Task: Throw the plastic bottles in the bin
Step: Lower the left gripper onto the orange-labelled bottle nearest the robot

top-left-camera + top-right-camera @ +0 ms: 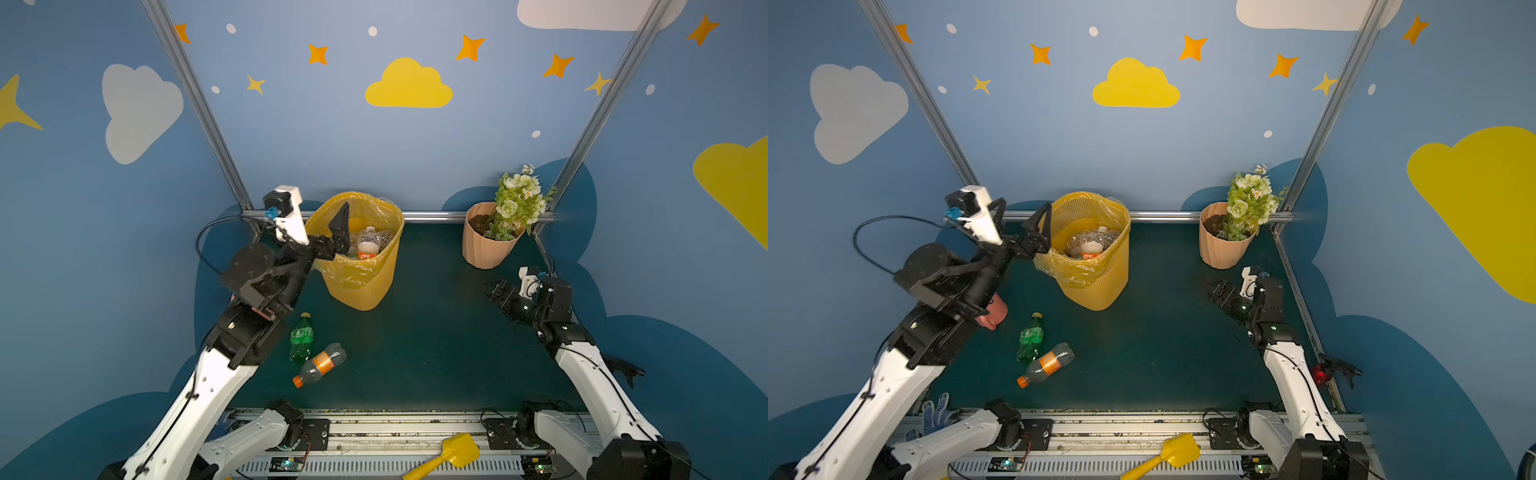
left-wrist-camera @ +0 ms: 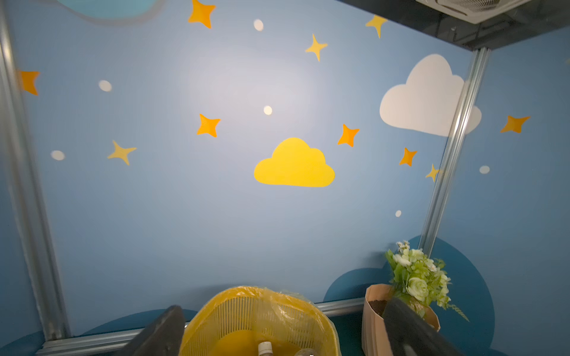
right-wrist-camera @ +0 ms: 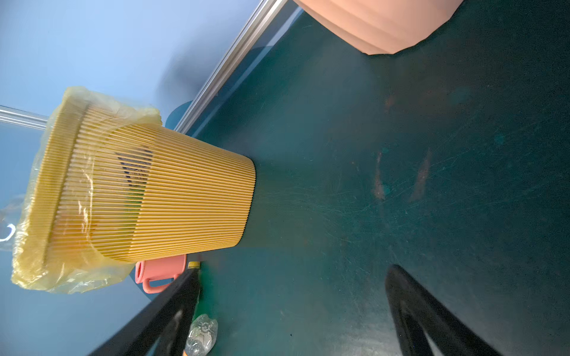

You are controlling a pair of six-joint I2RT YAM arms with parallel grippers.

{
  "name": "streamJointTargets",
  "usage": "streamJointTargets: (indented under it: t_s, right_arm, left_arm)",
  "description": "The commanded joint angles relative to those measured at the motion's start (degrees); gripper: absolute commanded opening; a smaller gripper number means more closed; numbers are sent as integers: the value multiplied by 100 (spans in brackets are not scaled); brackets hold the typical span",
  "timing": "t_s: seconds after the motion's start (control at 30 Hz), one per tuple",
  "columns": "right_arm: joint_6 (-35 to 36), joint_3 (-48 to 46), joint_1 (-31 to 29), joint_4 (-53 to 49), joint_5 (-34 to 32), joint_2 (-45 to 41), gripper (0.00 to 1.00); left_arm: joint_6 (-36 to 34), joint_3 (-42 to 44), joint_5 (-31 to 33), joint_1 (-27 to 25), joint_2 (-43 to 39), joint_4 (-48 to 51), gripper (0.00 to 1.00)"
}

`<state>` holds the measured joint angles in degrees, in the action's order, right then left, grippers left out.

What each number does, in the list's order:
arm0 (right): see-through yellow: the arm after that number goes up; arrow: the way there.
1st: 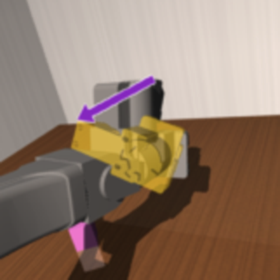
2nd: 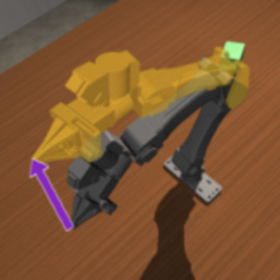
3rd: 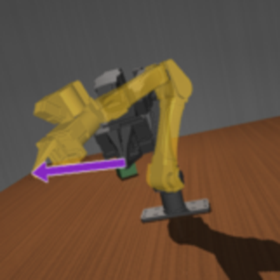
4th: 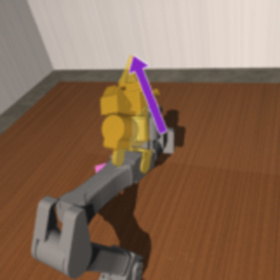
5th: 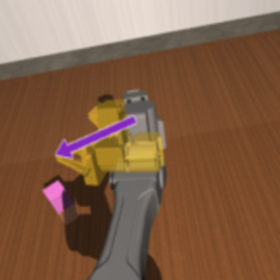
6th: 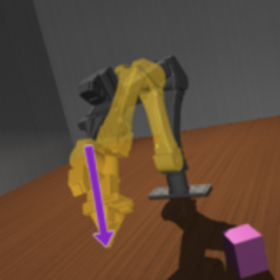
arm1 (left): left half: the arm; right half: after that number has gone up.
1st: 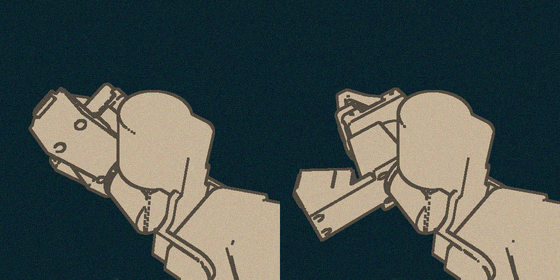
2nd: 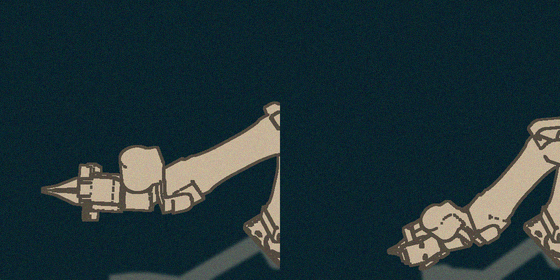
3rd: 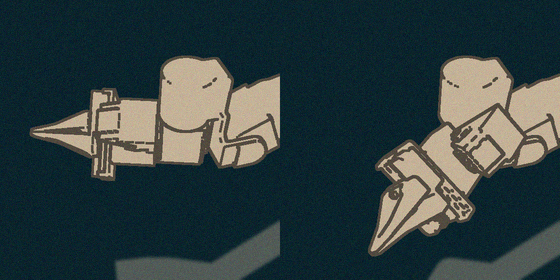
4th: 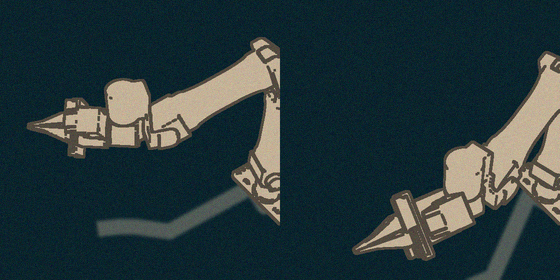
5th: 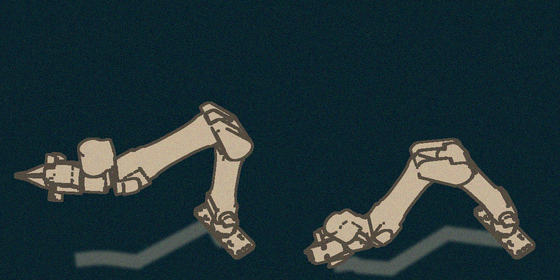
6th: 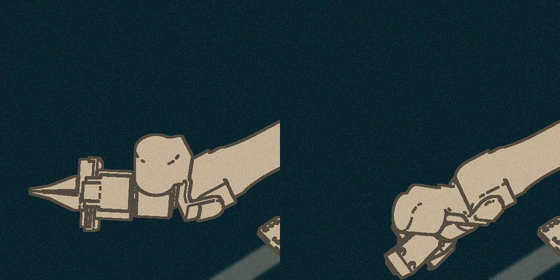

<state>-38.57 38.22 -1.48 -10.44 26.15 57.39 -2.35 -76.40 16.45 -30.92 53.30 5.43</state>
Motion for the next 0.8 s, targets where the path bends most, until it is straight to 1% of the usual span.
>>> streamJointTargets:
  t_s: [0.0, 0.1, 0.2, 0.23, 0.33, 0.47, 0.63, 0.77]
  right_arm:
    - [31, 81, -39, 143, 112, 155, 93]
    - [21, 83, -55, 197, 116, 235, 93]
    - [-19, 80, -69, 269, 111, 327, 94]
    - [-37, 81, -66, 294, 125, 360, 94]
    - [-80, 114, -90, 348, 179, 477, 93]
    - [-99, 167, -152, 358, 197, 570, 93]
    - [-142, 156, -218, 349, 149, 593, 93]
    - [-160, 177, -248, 356, 139, 640, 93]
  left_arm:
    - [322, 358, 704, 7, -81, 1360, 100]
    - [792, 718, 1115, 12, -312, 2248, 100]
    - [1419, 1349, 1126, 20, -560, 3000, 100]
    - [1724, 1541, 1085, 23, -615, 3270, 100]
    - [2471, 2123, 729, 24, -704, 3757, 100]
    - [3174, 2794, 236, 4, -765, 4011, 100]
    - [3814, 3378, -287, -60, -542, 4200, 100]
    - [4045, 3618, -522, -144, -271, 4307, 100]
